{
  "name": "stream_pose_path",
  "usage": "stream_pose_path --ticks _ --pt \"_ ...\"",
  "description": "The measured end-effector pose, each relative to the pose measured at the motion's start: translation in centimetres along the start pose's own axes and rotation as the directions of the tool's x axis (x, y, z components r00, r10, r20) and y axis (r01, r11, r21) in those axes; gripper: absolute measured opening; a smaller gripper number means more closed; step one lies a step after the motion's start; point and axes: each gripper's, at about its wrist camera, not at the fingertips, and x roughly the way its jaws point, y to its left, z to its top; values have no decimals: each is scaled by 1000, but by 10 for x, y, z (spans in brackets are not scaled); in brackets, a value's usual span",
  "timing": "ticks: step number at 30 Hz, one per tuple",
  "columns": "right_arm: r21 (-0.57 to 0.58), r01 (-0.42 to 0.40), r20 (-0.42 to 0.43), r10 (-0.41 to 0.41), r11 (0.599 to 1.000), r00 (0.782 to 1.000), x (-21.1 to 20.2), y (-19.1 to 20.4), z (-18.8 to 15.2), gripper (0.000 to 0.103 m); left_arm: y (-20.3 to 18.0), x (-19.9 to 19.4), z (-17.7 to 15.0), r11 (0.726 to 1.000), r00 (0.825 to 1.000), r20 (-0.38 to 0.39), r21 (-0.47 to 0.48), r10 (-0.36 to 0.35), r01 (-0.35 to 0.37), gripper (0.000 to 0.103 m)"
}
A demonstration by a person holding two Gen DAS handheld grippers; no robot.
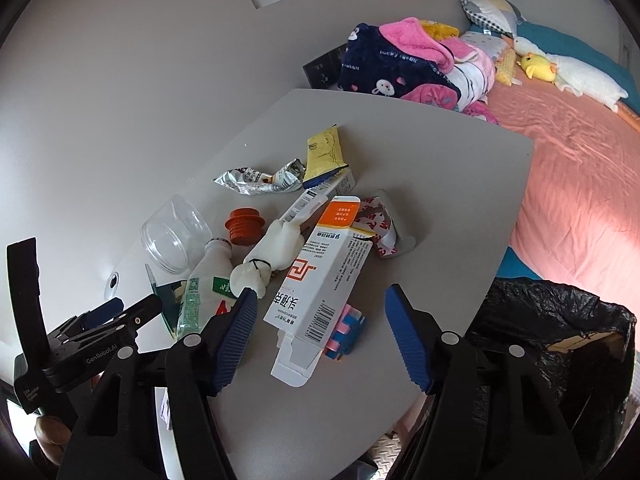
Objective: Collect trash
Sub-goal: 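Grasp the white-and-orange medicine box with the right tool while the left tool grasps the light blue lid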
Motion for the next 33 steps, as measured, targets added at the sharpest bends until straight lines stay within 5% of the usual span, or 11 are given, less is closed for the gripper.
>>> stream_pose_path --ticks 13,20,27,33 --pt "101 -27 -86 36 995 996 49 -20 8 64 2 18 5 999 999 -19 -11 30 -30 83" --pt "155 -108 -92 123 982 988 61 -24 10 52 15 29 3 997 997 -78 -75 -13 7 41" --pt "145 -140 -85 154 979 984 64 -13 15 36 28 24 -3 992 997 -69 -124 -25 16 37" --pt "107 -154 -55 161 982 985 55 -3 12 12 48 12 -5 980 999 -20 -196 -45 41 25"
